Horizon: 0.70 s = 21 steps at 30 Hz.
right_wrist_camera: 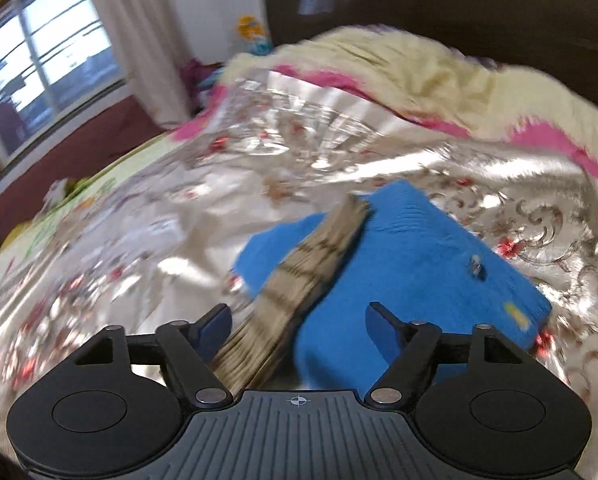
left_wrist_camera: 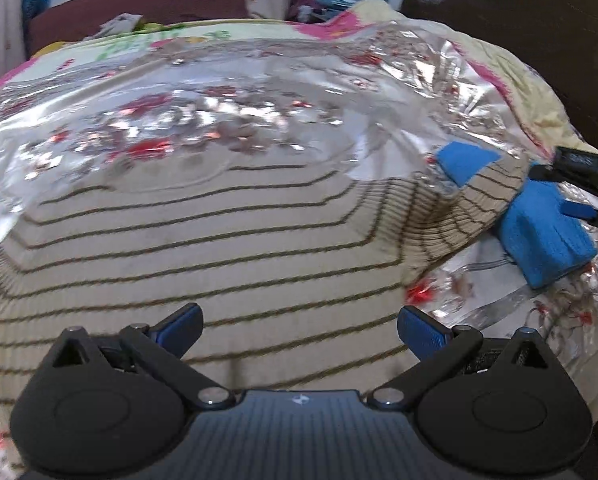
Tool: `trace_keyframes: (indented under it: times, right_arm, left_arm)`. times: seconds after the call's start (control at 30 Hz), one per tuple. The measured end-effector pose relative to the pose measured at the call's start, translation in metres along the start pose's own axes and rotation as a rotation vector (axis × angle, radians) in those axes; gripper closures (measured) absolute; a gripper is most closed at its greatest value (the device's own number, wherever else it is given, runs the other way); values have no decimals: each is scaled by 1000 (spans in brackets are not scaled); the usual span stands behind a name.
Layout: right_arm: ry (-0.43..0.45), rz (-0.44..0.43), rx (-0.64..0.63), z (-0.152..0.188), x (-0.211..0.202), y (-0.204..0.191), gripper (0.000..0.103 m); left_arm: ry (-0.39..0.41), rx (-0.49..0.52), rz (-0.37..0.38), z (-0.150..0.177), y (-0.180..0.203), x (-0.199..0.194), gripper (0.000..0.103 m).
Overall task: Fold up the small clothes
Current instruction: 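Grasp the sweater sleeve cuff beside the blue cloth with the right tool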
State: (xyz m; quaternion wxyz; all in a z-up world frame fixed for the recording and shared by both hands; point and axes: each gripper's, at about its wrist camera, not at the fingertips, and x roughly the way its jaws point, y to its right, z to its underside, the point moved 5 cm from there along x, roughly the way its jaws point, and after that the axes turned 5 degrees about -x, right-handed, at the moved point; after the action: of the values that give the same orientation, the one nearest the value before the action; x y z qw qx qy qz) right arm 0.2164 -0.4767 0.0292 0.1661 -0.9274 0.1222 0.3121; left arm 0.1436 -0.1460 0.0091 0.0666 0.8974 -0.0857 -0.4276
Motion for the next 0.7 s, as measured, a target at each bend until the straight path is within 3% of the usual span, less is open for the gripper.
trace_keyframes:
  times: [0.27,0.37,0.43,0.5,0.7]
  right_arm:
    - [-45,-3,135,-16,65,28,43]
    - [-43,-15,143,-18,71,29,60]
    - [-54,-37,164,-18,72,33,78]
    - [-70,-71,184,-19,73,34,86]
    - [-33,-144,183,-28,53,12,89]
  left_arm:
    - [-67,-25,5,3,8,28,0]
    - [-90,-45,3,8,4,32,0]
    - [-103,-58,7,13,1,33,0]
    - [-114,-67,10,17,-2,32,0]
    - [-108,-99,-4,27,-24,16,0]
